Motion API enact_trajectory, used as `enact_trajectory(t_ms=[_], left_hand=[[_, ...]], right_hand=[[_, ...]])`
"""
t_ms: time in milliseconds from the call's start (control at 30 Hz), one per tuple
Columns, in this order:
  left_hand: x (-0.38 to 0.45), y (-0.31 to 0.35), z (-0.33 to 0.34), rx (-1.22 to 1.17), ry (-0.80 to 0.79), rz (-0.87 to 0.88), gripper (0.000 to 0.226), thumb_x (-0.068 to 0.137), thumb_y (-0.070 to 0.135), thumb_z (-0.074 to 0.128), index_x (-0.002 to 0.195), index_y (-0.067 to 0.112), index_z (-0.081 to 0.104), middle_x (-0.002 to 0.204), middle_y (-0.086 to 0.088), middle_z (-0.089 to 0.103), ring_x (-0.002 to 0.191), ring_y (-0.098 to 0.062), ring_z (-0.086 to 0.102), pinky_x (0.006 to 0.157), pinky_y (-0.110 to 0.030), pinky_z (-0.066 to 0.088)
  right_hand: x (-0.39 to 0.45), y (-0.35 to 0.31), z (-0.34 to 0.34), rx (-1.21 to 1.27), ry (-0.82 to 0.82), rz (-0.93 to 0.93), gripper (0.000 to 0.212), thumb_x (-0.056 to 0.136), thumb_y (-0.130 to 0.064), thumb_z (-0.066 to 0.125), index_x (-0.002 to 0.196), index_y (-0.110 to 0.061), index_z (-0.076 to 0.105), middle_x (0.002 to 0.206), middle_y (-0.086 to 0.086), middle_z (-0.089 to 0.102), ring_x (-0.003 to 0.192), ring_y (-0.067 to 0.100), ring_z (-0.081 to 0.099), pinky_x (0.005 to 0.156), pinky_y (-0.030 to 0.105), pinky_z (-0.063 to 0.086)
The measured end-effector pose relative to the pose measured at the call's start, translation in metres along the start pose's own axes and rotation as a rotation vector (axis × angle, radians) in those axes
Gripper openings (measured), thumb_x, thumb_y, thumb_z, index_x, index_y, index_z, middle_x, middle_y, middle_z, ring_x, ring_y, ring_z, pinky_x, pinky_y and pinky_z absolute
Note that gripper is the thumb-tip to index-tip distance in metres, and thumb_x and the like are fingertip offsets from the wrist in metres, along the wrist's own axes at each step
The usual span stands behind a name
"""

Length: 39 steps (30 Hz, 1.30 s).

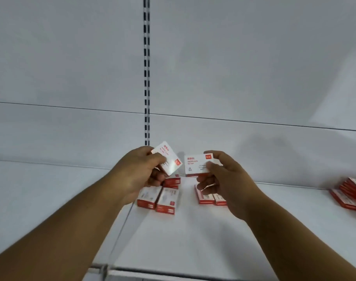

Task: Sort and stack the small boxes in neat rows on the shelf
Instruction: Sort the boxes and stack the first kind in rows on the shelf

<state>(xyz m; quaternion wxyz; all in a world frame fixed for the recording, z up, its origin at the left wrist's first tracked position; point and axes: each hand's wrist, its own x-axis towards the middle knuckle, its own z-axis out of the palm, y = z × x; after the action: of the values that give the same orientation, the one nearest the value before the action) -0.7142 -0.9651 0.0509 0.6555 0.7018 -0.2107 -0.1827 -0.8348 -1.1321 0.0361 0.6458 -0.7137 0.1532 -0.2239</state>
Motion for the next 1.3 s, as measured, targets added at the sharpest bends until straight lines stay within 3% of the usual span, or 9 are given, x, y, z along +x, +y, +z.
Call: enact_trajectory(t_ms=[100, 233, 367, 467, 600, 700, 800, 1000, 1300], left_hand=[[0.008, -0.013, -0.029, 0.183, -0.013, -0.019, 0.014, 0.093, 0.014, 0.062, 0.107, 0.011, 0.061, 0.079, -0.011, 0.075, 0.056, -0.016, 0.062, 0.053, -0.03, 0.049], [0.016, -0.029, -0.039, 0.376, -0.057, -0.019, 0.014, 0.093, 0.02, 0.064, 0.106, 0.018, 0.058, 0.072, -0.007, 0.074, 0.05, -0.012, 0.064, 0.045, -0.024, 0.049], [0.025, -0.039, -0.045, 0.503, -0.112, 0.016, 0.017, 0.096, 0.025, 0.059, 0.112, 0.019, 0.061, 0.08, -0.004, 0.072, 0.053, -0.01, 0.06, 0.046, -0.024, 0.046], [0.032, -0.044, -0.049, 0.708, -0.097, 0.076, 0.022, 0.095, 0.037, 0.059, 0.112, 0.025, 0.053, 0.099, 0.003, 0.069, 0.077, -0.01, 0.066, 0.064, -0.029, 0.056], [0.034, -0.049, -0.053, 1.014, -0.11, 0.187, 0.023, 0.095, 0.045, 0.055, 0.11, 0.027, 0.052, 0.105, 0.007, 0.067, 0.089, -0.011, 0.063, 0.071, -0.028, 0.049], [0.035, -0.049, -0.056, 0.983, -0.13, 0.225, 0.017, 0.093, 0.044, 0.057, 0.104, 0.031, 0.054, 0.101, 0.008, 0.069, 0.085, -0.01, 0.064, 0.065, -0.026, 0.047], [0.031, -0.049, -0.052, 0.983, -0.082, 0.298, 0.018, 0.092, 0.042, 0.058, 0.101, 0.03, 0.049, 0.095, 0.009, 0.065, 0.081, -0.011, 0.065, 0.062, -0.027, 0.048], [0.02, -0.045, -0.044, 1.047, 0.058, 0.497, 0.014, 0.094, 0.044, 0.055, 0.092, 0.031, 0.048, 0.091, 0.011, 0.064, 0.081, -0.012, 0.059, 0.063, -0.027, 0.047], [0.012, -0.025, 0.008, 0.949, -0.173, 0.666, 0.013, 0.095, 0.041, 0.053, 0.103, 0.032, 0.053, 0.085, 0.01, 0.062, 0.078, -0.01, 0.059, 0.069, -0.029, 0.051]], right_hand=[[0.004, 0.01, 0.029, -0.082, 0.014, 0.054, 0.026, 0.102, -0.016, 0.048, 0.121, -0.028, 0.061, 0.08, 0.014, 0.071, 0.067, 0.025, 0.067, 0.07, 0.041, 0.058], [0.006, 0.021, 0.047, -0.302, 0.03, 0.136, 0.031, 0.102, -0.023, 0.046, 0.131, -0.028, 0.056, 0.076, 0.013, 0.072, 0.057, 0.018, 0.059, 0.055, 0.032, 0.049], [0.009, 0.02, 0.056, -0.449, 0.065, 0.246, 0.011, 0.1, -0.029, 0.052, 0.108, -0.021, 0.052, 0.073, 0.01, 0.071, 0.051, 0.016, 0.056, 0.045, 0.025, 0.044], [0.015, 0.017, 0.059, -0.541, 0.096, 0.238, 0.01, 0.099, -0.03, 0.053, 0.099, -0.021, 0.057, 0.077, 0.007, 0.07, 0.053, 0.014, 0.056, 0.043, 0.021, 0.042], [0.018, 0.024, 0.062, -0.791, 0.128, 0.166, 0.013, 0.096, -0.036, 0.053, 0.091, -0.028, 0.061, 0.087, -0.002, 0.068, 0.074, 0.016, 0.064, 0.07, 0.034, 0.059], [0.017, 0.023, 0.064, -0.819, 0.098, 0.177, 0.02, 0.098, -0.033, 0.05, 0.109, -0.03, 0.067, 0.102, -0.004, 0.069, 0.091, 0.017, 0.065, 0.084, 0.038, 0.058], [0.018, 0.016, 0.072, -0.98, 0.057, 0.144, 0.028, 0.099, -0.028, 0.049, 0.121, -0.029, 0.065, 0.122, -0.003, 0.065, 0.099, 0.014, 0.062, 0.076, 0.025, 0.052], [0.012, 0.014, 0.08, -1.052, 0.313, 0.02, 0.026, 0.092, -0.039, 0.06, 0.111, -0.023, 0.054, 0.105, -0.003, 0.061, 0.084, 0.012, 0.057, 0.061, 0.024, 0.038], [0.0, 0.007, 0.041, -1.021, 0.37, -0.122, 0.014, 0.091, -0.034, 0.06, 0.083, -0.023, 0.056, 0.079, -0.007, 0.06, 0.073, 0.011, 0.054, 0.06, 0.024, 0.04]])
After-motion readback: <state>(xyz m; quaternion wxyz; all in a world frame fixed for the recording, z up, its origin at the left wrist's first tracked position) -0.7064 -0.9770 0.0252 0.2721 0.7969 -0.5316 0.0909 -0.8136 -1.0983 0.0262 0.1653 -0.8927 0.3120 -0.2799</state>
